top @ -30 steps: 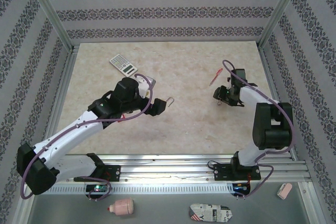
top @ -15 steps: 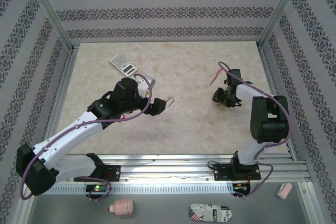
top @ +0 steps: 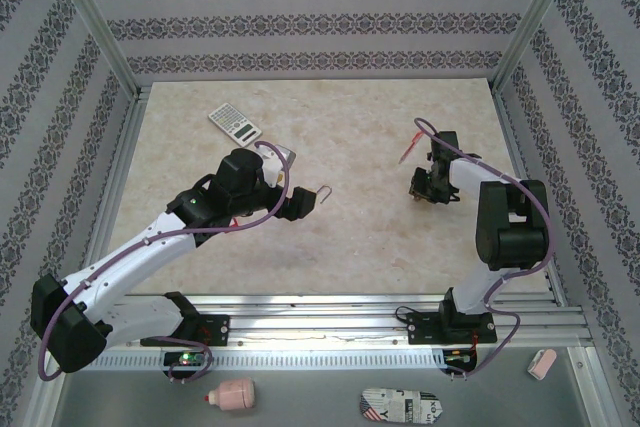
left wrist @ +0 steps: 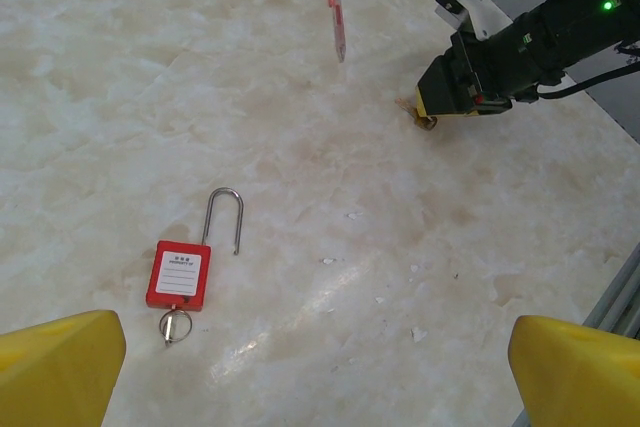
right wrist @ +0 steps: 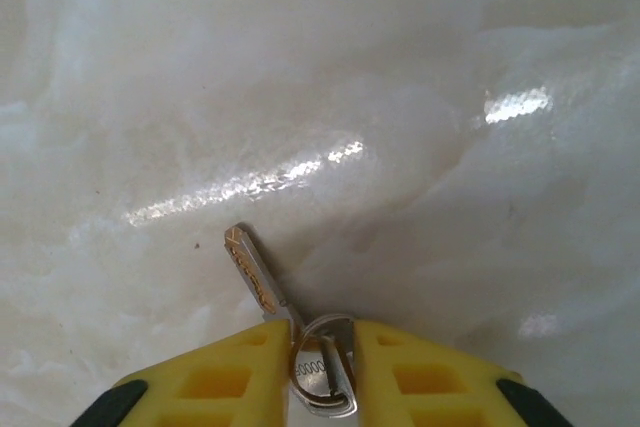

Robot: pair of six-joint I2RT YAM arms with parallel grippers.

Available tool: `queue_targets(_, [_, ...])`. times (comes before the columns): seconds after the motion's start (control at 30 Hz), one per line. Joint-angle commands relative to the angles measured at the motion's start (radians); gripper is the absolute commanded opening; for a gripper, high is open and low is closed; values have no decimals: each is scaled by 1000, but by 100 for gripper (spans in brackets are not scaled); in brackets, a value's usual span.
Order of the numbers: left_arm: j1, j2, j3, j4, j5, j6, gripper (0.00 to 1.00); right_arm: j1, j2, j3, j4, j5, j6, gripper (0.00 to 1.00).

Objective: Unlock with the key

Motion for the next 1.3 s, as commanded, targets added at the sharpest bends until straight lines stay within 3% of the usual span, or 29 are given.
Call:
queue_targets(0.0, [3, -2, -7, 29, -14, 7, 98, 11, 21, 17, -34, 19, -8, 17])
queue_targets(0.3, [3, 2, -3, 31, -9, 11, 98, 15, -14, 10, -49, 23, -11, 1])
queue_targets(0.53, [4, 20, 5, 80, 32, -35, 97, 19, -108, 11, -74, -1, -11, 0])
queue_targets(0.77, [2, 63, -1, 235, 122, -167, 94, 48, -255, 27, -93, -64, -23, 0])
queue_targets(1.03, [-7, 121, -50, 567, 286, -355, 92, 84, -459, 39, -53, -234, 13, 0])
queue_targets(1.27, [-26, 216, 9, 662, 305, -514, 85, 178, -587, 83, 12, -279, 46, 0])
